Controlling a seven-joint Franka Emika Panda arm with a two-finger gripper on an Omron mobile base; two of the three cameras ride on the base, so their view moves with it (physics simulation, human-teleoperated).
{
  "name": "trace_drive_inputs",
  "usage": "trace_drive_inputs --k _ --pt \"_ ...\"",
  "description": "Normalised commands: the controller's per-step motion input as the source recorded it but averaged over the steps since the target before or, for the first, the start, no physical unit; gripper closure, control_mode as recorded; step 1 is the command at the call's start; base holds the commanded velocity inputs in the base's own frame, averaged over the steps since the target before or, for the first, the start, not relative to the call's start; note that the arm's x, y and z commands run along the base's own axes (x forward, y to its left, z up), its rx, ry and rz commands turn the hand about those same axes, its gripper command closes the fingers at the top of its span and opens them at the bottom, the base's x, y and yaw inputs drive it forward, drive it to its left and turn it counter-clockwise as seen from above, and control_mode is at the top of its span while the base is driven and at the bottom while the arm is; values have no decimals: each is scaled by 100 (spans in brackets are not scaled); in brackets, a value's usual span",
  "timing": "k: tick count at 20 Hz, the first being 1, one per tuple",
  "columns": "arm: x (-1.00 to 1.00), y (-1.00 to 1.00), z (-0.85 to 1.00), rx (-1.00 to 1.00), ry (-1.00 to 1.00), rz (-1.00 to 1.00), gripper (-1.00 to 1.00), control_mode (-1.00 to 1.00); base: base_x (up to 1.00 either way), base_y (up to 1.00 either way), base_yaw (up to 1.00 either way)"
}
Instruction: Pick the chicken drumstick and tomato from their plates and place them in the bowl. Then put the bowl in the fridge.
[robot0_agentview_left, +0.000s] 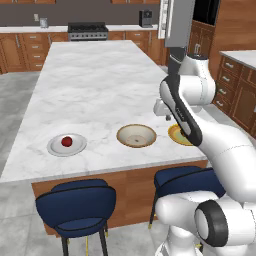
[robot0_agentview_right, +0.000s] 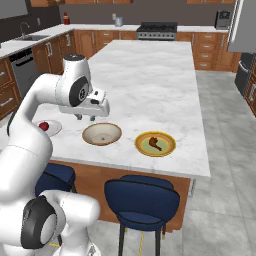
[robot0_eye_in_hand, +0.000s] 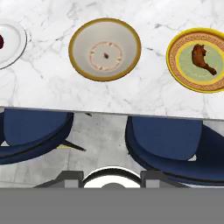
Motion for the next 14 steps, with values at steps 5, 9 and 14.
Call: trace_drive_inputs --k 5,9,14 --pt "7 -19 -9 0 3 7 -100 -100 0 0 0" --pt "14 -58 -15 0 3 28 -100 -100 0 0 0" --pt "25 -56 -20 0 0 30 -100 -100 0 0 0"
